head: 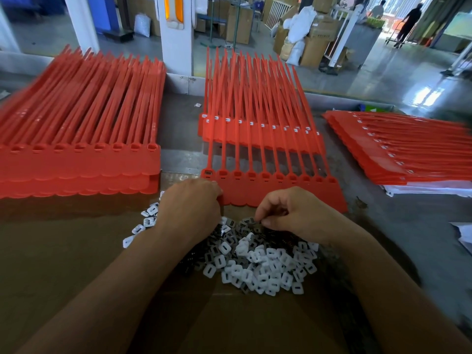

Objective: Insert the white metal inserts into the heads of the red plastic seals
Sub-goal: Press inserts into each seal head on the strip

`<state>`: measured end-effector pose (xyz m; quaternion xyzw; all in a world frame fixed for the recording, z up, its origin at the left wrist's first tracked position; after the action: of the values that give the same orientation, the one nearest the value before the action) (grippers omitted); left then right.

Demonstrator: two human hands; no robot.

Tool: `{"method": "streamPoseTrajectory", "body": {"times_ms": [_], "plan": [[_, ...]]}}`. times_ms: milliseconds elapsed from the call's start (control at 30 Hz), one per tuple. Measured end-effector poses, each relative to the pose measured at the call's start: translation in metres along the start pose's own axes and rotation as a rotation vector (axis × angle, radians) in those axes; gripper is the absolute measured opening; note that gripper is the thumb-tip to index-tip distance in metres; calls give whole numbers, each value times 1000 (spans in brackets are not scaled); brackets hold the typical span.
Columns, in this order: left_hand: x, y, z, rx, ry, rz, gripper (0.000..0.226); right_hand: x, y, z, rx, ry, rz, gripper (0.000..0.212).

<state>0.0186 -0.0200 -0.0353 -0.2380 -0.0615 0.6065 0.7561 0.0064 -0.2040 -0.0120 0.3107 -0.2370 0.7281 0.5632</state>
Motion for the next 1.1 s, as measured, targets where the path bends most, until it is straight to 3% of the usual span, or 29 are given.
{"method": "streamPoseTrajectory", "body": {"times_ms": [167, 367, 600, 1100], "plan": [[1, 0, 0, -3, 9, 6, 33, 1, 2, 2, -68, -53, 20, 23], [1, 0, -2, -6, 6, 2, 32, 12, -15, 2, -307, -72, 50, 21], [2, 1, -1, -38, -21, -21, 29, 21, -72, -19, -385, -1, 18, 14], [1, 1, -3, -33, -30, -34, 30, 25, -96, -34, -246, 232, 17, 14]]}}
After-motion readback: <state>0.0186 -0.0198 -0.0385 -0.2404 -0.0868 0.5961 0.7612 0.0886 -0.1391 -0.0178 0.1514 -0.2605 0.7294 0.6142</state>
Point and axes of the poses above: each hand's wrist, its own y-axis away from the middle knuckle, its own z-axis out of the back of the hand, x = y × z, the point moved 1 cm from there along -y, towards the middle knuckle, and after that the axes turned 15 degrees about -x, right-handed, at the moved point
